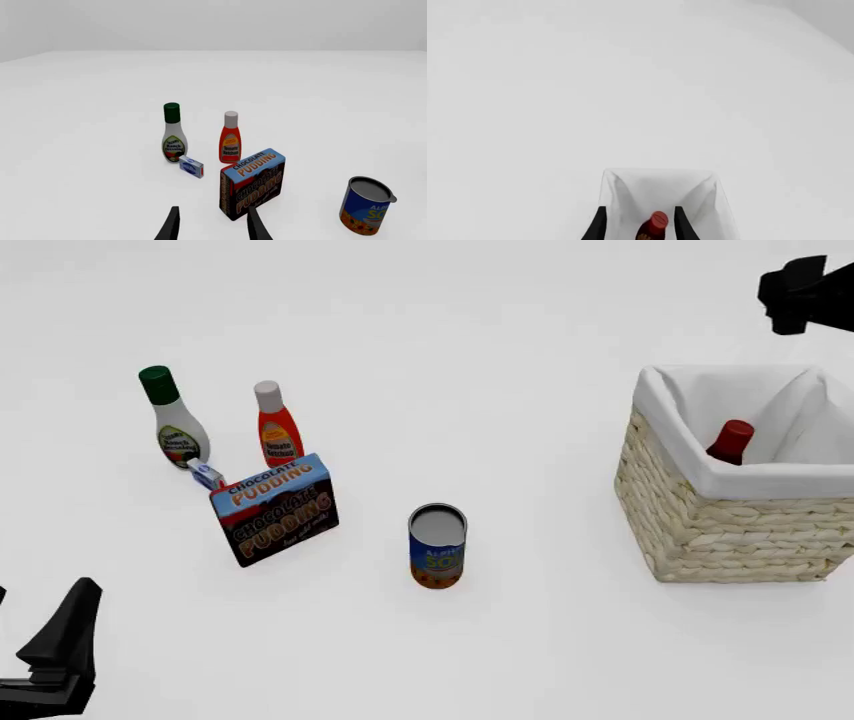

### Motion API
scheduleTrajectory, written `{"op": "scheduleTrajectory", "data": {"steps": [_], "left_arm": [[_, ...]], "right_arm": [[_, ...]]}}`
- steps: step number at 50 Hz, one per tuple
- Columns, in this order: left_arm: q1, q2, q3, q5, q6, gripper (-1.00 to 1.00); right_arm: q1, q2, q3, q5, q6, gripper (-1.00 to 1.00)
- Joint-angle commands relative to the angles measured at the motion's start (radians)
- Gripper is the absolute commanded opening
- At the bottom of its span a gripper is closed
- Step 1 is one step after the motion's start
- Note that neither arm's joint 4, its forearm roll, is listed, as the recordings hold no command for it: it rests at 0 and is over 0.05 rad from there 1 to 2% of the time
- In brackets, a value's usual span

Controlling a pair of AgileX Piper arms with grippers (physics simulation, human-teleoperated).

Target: Pick the bbq sauce and place it in the basket.

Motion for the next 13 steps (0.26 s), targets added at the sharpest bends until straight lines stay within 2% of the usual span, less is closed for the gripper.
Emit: {"op": "scheduleTrajectory", "data": {"steps": [1,13], "left_arm": [[0.000,0.000,0.000,0.000,0.000,1.00],[0.000,0.000,0.000,0.000,0.000,1.00]], "right_arm": [[0.024,-0.071,0.010,0.012,0.017,1.00],[0.021,-0.135,0.020,0.022,0.029,1.00]]}}
